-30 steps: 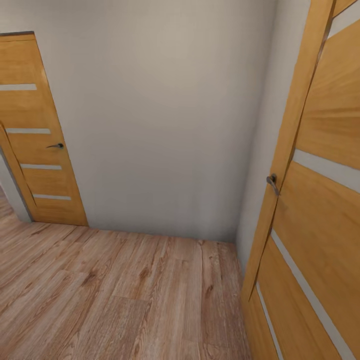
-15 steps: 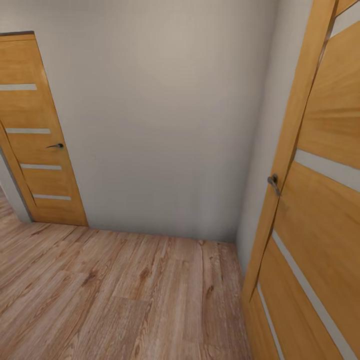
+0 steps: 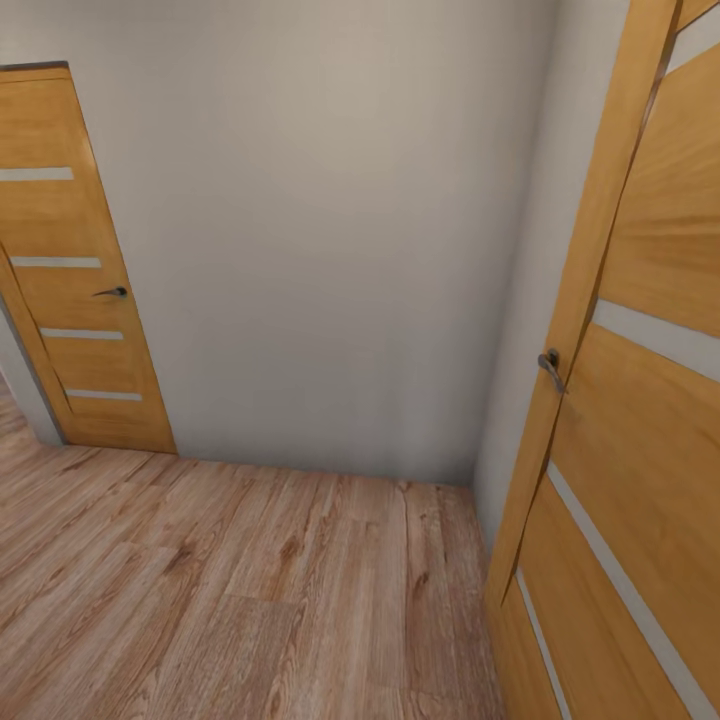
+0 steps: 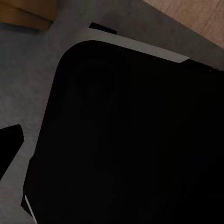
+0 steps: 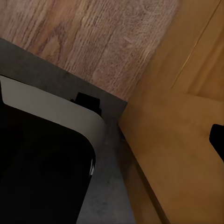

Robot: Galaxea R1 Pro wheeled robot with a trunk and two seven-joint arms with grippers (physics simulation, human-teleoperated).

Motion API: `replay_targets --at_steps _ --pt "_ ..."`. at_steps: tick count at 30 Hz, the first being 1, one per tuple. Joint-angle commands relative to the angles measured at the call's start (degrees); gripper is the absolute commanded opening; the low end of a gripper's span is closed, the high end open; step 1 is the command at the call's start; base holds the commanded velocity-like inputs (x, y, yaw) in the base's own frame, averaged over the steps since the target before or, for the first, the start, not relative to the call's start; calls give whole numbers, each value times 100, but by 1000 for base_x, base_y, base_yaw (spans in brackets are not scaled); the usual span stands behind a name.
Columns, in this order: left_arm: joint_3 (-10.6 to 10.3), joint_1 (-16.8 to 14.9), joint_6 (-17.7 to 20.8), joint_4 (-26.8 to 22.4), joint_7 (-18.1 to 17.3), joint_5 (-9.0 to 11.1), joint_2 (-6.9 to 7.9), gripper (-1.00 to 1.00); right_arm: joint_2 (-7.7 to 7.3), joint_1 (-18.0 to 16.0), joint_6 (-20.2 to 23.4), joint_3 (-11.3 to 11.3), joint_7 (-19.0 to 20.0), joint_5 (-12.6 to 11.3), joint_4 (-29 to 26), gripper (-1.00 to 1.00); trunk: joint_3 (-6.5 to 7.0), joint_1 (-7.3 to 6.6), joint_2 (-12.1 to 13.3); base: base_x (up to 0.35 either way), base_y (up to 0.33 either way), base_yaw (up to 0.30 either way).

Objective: Move the two storage containers from the living room to the garage. In the garage, place one container on the floor and stack the other container on top of it (either order is fine).

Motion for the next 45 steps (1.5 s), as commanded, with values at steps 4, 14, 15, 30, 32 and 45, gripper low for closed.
replay_targets --at_steps 4,14,15,30,32,45 --pt "40 -1 -11 -2 2 3 -2 100 7 -7 -38 49 -4 -54 18 100 -5 0 -3 0 0 0" --pt "47 -1 -11 -2 2 3 -2 100 2 -7 -45 53 -1 -54 10 100 -5 0 -3 0 0 0" --pt "47 -1 -11 -2 2 3 -2 100 2 -8 -45 54 -1 -52 10 100 -5 0 -3 0 0 0" --pt "48 -1 -2 -2 2 3 6 100 0 -5 -46 64 12 -33 13 100 -5 0 -3 105 0 0" --pt "48 -1 -2 -2 2 3 5 100 0 -6 -43 65 10 -34 16 100 -5 0 -3 183 0 0" --pt "48 -1 -2 -2 8 3 5 100 0 -7 -38 67 9 -35 18 100 -5 0 -3 37 0 0"
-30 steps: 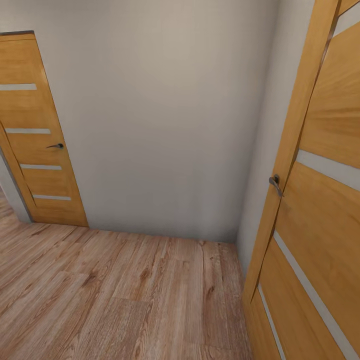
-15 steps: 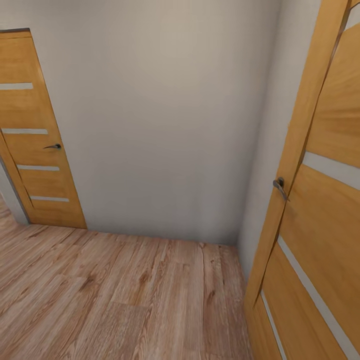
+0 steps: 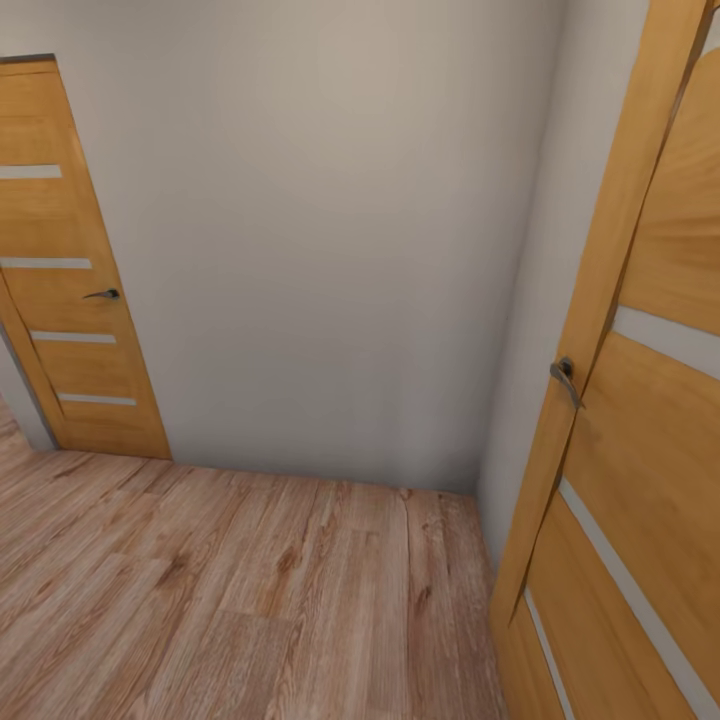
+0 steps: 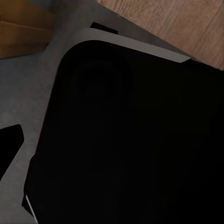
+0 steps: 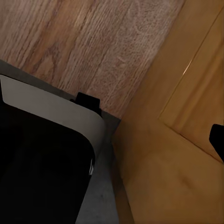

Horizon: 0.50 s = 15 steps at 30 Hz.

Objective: Move the two storage containers from the living room to the garage. In the garage, place one container on the floor and stack the other container on top of it (either order is fine).

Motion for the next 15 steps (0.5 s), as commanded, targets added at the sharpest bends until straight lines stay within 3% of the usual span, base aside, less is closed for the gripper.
replay_targets --at_steps 1,15 --pt "39 -1 -11 -2 10 7 -1 100 3 -4 -36 49 -2 -58 18 100 -5 0 -3 194 0 0" --pt "39 -1 -11 -2 23 12 -1 100 3 -6 -35 49 -6 -58 17 100 -5 0 -3 303 0 0"
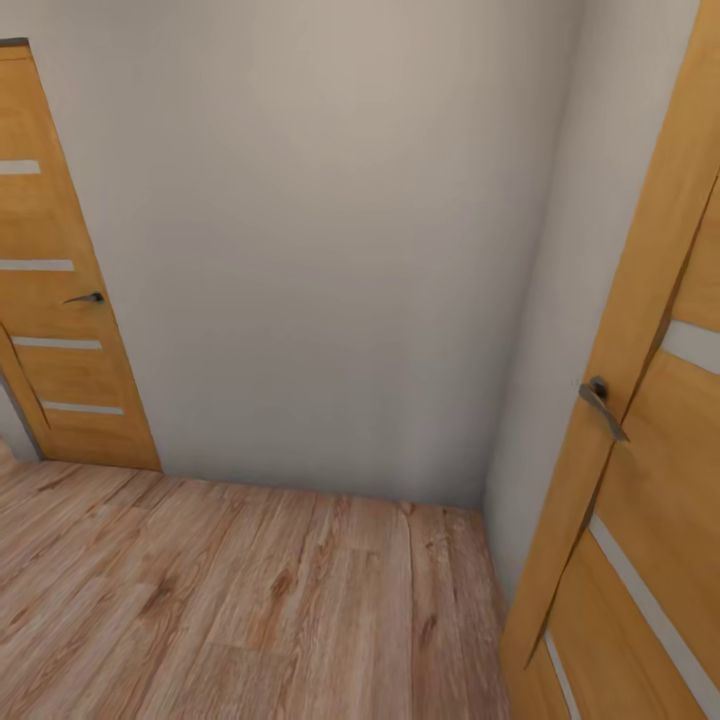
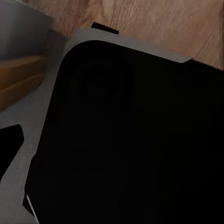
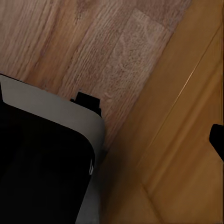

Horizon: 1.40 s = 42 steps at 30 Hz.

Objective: Move the two storage containers from the living room to the garage. In the garage, place one container on the floor and stack the other container on top of it (either order is fine).

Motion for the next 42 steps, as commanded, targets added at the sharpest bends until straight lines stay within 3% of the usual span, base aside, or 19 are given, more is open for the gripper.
replay_targets --at_steps 1,34,42 --pt "39 -1 -11 -2 4 2 -3 100 3 -6 -36 49 -1 -58 19 100 -5 3 -2 322 0 0" --pt "39 -1 -11 -2 4 2 -3 100 11 -8 -38 41 -13 -67 14 100 -5 3 -2 322 0 1" --pt "39 -1 -11 -2 4 2 -5 100 7 -10 -45 37 -15 -72 11 100 -5 3 -2 322 0 212"
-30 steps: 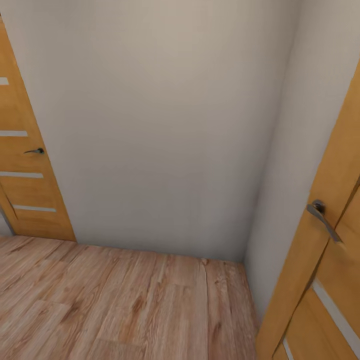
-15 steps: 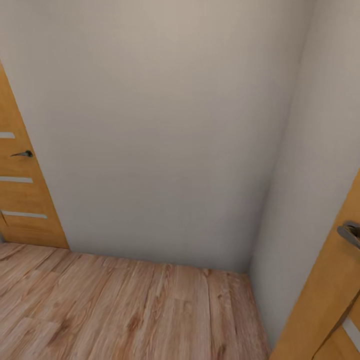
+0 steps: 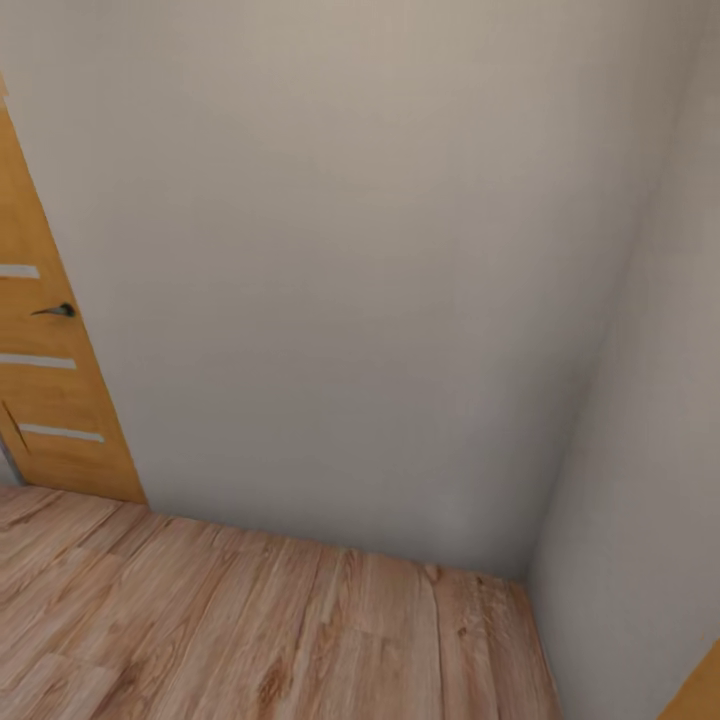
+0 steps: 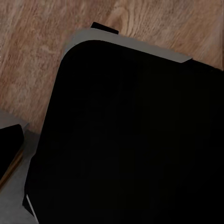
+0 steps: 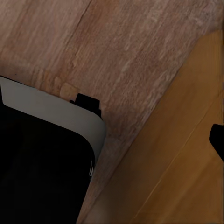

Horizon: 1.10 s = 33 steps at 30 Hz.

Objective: Move the two storage containers from the living room to the garage. In the garage, place one container on the floor and stack the other container on top of it (either order is fine).

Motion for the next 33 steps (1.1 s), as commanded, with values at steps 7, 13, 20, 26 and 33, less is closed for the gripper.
replay_targets --at_steps 7,13,20,26,33 --pt "39 -1 -11 -3 4 2 0 100 6 -6 -36 53 0 -48 17 100 -5 3 -2 286 0 269" --pt "39 -1 -14 -3 4 -2 -8 100 8 -7 -36 54 -1 -45 18 100 -5 3 -2 32 0 273" --pt "39 -1 -17 -3 4 -6 -11 100 8 -5 -36 48 -1 -53 18 100 -5 3 -2 5 0 281" --pt "37 -1 -11 -3 4 -4 -4 100 8 -4 -36 45 2 -53 18 100 -5 3 -2 228 0 283" --pt "34 -1 -11 -3 4 -4 -5 100 8 -1 -36 45 4 -53 17 100 -5 3 -2 314 0 283"
